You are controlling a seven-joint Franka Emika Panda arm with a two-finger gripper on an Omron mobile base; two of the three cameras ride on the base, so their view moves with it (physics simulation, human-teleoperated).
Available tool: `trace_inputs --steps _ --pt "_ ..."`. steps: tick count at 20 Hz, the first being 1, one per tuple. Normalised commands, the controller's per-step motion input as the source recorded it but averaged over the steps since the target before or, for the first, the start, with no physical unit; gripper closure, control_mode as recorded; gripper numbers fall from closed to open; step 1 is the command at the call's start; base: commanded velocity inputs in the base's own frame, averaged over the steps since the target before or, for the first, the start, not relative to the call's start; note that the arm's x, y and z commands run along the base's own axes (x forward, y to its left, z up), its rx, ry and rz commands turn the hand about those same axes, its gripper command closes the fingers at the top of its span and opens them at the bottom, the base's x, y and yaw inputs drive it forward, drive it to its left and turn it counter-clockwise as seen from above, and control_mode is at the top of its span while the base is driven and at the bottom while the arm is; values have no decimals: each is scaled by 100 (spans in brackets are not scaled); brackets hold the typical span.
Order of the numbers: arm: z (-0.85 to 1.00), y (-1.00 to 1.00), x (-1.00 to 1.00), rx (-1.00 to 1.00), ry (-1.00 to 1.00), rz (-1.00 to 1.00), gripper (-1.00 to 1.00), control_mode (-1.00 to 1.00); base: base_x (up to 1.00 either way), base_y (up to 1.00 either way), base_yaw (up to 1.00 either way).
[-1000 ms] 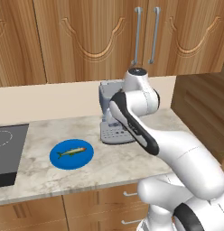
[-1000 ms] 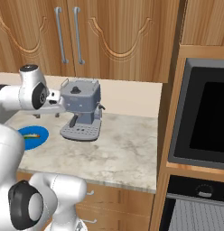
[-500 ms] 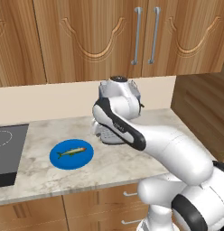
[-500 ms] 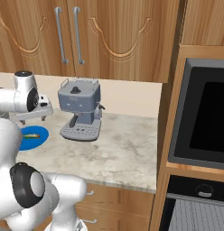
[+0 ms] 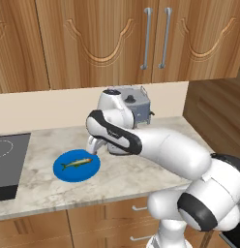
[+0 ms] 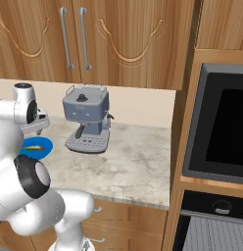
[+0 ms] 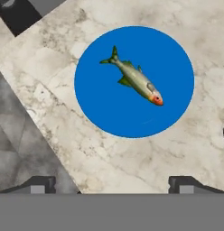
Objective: Place the fish on the rack of the oven, and slide the rack back inside. Close the oven door.
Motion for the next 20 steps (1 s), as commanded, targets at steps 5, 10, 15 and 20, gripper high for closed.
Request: trace_inputs --steps 5,10,15,20 --pt "-23 26 23 -7 1 8 -100 -100 0 0 0" --pt "-40 22 42 -11 12 1 -100 -100 0 0 0" --pt "-36 18 52 -8 13 0 -100 -100 0 0 0" --pt "-26 28 59 -3 11 0 -100 -100 0 0 0"
